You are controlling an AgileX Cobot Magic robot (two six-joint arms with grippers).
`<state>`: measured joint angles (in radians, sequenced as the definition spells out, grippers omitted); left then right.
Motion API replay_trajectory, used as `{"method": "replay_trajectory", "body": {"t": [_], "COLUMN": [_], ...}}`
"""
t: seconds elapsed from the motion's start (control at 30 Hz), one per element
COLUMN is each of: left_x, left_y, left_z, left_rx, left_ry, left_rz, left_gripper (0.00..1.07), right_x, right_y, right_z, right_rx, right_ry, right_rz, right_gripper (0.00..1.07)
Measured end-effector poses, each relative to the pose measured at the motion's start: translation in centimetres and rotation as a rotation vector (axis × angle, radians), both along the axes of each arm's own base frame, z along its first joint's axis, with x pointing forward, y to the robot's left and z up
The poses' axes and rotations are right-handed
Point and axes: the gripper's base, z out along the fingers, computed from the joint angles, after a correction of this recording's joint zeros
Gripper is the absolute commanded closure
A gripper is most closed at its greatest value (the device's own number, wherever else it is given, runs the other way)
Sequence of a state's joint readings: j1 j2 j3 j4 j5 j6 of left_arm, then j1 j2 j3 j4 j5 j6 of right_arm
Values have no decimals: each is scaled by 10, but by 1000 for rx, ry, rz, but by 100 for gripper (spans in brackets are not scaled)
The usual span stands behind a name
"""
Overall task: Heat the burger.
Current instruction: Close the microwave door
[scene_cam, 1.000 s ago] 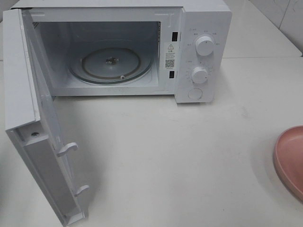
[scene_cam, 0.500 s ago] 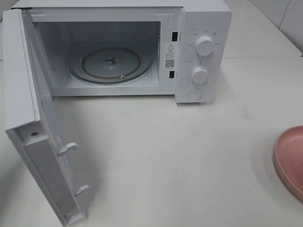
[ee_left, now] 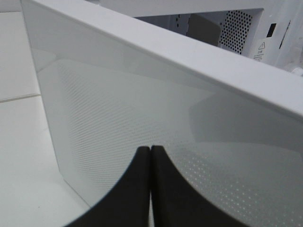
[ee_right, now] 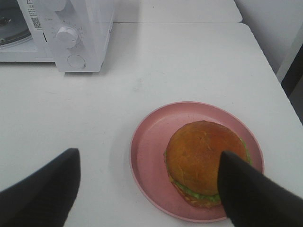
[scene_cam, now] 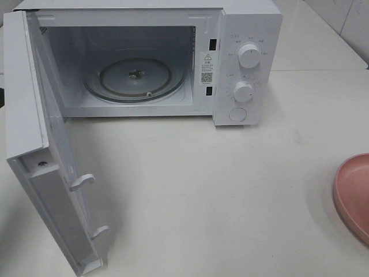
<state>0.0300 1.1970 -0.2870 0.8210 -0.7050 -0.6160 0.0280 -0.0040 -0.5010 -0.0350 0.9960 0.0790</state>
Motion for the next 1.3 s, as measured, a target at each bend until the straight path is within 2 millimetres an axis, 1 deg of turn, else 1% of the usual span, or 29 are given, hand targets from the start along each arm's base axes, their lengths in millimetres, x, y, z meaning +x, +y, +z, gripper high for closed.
{"method": "replay_trajectory", "body": {"t": [0.2, 0.23, 0.3, 0.33, 0.4, 0.43, 0.47, 0.53, 0.57, 0.6, 0.67, 0.7, 0.73, 0.77, 0.8, 0.83, 0.87, 0.9, 0.93, 0.97, 1.0, 1.03, 1.07, 1.1, 1.17, 1.27, 1.3], "left_x": [5, 6, 7, 8, 9, 10, 10, 14, 14, 17, 19, 23, 23, 28, 30, 30, 36, 36, 42, 46, 46, 53, 57, 57, 69, 72, 77], "left_y": [-5, -10, -13, -19, -21, -28, -28, -38, -38, -47, -50, -58, -58, -68, -73, -73, -84, -84, -95, -100, -100, -110, -115, -115, -135, -140, -151], "left_z": [-4, -6, -8, -11, -11, -14, -14, -18, -18, -20, -20, -21, -21, -21, -19, -19, -18, -18, -17, -16, -16, -13, -13, -13, -13, -13, -13], "left_rx": [-16, -6, -7, -11, -22, -38, -38, -38, -38, -38, -43, -53, -53, -67, -70, -70, -72, -72, -77, -83, -83, -95, -103, -103, -121, -118, -108], "left_ry": [27, 31, 36, 39, 41, 48, 48, 54, 54, 58, 61, 65, 65, 68, 62, 62, 54, 54, 46, 38, 38, 27, 25, 25, 16, 9, -8], "left_rz": [-25, -51, -55, -66, -61, -55, -55, -65, -65, -80, -81, -89, -89, -97, -104, -104, -122, -122, -132, -131, -131, -128, -122, -122, -106, -106, -109], "left_gripper": [107, 107, 107, 107, 107, 107, 107, 107, 107, 107, 107, 107, 107, 107, 107, 107, 107, 107, 107, 107, 107, 107, 107, 107, 107, 107, 107], "right_x": [0, 0, 0, 0, 0, 0, 0, 0, 0, 0, 0, 0, 0, 0, 0, 0, 0, 0, 0, 0, 0, 0, 0, 0, 0, 0, 0], "right_y": [0, 0, 0, 0, 0, 0, 0, 0, 0, 0, 0, 0, 0, 0, 0, 0, 0, 0, 0, 0, 0, 0, 0, 0, 0, 0, 0], "right_z": [0, 0, 0, 0, 0, 0, 0, 0, 0, 0, 0, 0, 0, 0, 0, 0, 0, 0, 0, 0, 0, 0, 0, 0, 0, 0, 0], "right_rx": [0, 0, 0, 0, 0, 1, 1, 1, 1, 1, 1, 1, 1, 0, 0, 0, 0, 0, 0, 0, 0, 0, 0, 0, 0, 0, 0], "right_ry": [0, 0, 0, 0, 0, 0, 0, 0, 0, 0, 0, 0, 0, 0, 0, 0, 0, 0, 0, 0, 0, 0, 0, 0, 0, 0, 0], "right_rz": [0, 0, 0, 0, 0, 1, 1, 1, 1, 1, 1, 1, 1, 1, 1, 1, 1, 1, 1, 1, 1, 1, 1, 1, 1, 1, 1], "right_gripper": [31, 31, 31, 31, 31, 31, 31, 31, 31, 31, 31, 31, 31, 31, 31, 31, 31, 31, 31, 31, 31, 31, 31, 31, 31, 31, 31]}}
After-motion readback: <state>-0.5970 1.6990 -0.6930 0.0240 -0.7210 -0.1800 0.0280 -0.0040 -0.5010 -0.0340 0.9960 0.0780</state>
